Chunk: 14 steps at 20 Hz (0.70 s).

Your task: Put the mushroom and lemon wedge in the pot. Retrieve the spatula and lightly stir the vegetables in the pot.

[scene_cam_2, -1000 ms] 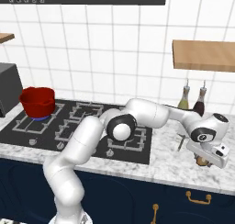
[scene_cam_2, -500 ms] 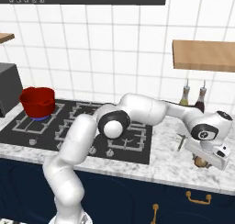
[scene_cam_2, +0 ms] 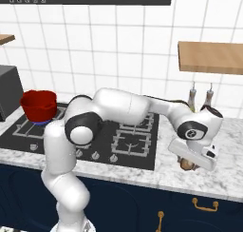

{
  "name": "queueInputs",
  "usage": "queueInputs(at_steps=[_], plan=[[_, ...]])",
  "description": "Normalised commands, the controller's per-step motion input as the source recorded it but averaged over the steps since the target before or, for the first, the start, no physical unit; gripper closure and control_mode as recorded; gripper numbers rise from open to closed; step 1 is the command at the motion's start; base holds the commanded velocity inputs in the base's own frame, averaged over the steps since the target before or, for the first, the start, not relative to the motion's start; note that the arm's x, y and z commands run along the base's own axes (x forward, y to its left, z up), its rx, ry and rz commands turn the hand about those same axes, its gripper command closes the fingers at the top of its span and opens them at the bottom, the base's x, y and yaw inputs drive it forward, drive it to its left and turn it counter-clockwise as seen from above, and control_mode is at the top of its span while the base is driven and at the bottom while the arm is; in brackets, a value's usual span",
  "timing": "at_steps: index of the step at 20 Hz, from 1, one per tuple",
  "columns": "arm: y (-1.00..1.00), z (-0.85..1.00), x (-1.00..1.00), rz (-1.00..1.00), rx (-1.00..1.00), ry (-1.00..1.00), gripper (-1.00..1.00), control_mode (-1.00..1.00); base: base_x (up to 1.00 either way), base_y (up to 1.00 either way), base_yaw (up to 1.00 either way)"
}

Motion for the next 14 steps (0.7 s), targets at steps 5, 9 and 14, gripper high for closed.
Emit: queueInputs(at_steps=[5,9,14], plan=[[1.0,0.48,-0.01,0.16,0.0,0.0,1.0,-1.0,0.0,0.0,0.0],[1.0,0.47,0.0,0.12,0.01,-0.01,1.0,-1.0,0.0,0.0,0.0],[1.0,0.53,0.0,0.16,0.0,0.0,1.0,-1.0,0.0,0.0,0.0]])
